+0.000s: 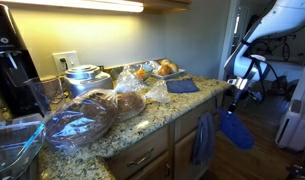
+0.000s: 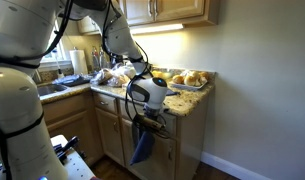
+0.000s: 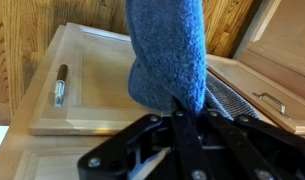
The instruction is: Hang one blue cloth on the drawer
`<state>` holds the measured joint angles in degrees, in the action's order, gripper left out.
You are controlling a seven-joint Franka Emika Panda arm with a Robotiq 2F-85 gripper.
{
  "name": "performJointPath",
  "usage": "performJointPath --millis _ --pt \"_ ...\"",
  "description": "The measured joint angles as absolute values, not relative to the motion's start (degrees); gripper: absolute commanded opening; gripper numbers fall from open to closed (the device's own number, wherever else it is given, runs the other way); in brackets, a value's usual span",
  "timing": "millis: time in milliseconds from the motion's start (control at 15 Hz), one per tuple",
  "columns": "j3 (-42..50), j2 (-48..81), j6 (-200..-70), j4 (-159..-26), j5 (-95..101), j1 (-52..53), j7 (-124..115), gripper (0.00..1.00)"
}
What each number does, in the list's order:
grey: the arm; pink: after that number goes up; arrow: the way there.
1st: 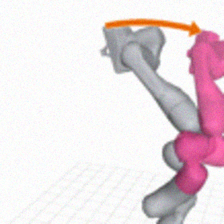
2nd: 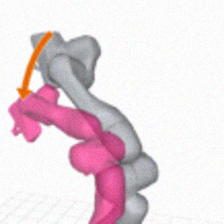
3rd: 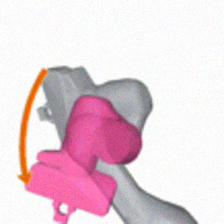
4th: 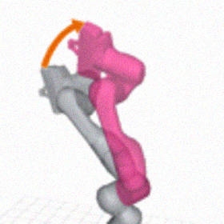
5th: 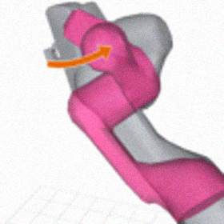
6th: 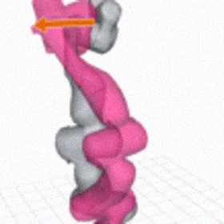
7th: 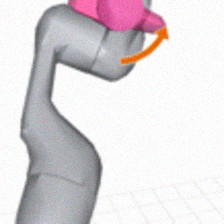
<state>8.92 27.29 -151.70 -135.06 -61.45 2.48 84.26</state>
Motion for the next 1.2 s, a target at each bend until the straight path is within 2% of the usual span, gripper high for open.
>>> performJointPath --millis 600,1200 --pt "8.73 27.07 -151.25 -135.08 -59.05 1.84 83.93 0.98" --pt "7.64 16.63 -147.53 -141.23 -29.91 -1.85 66.48 1.00"
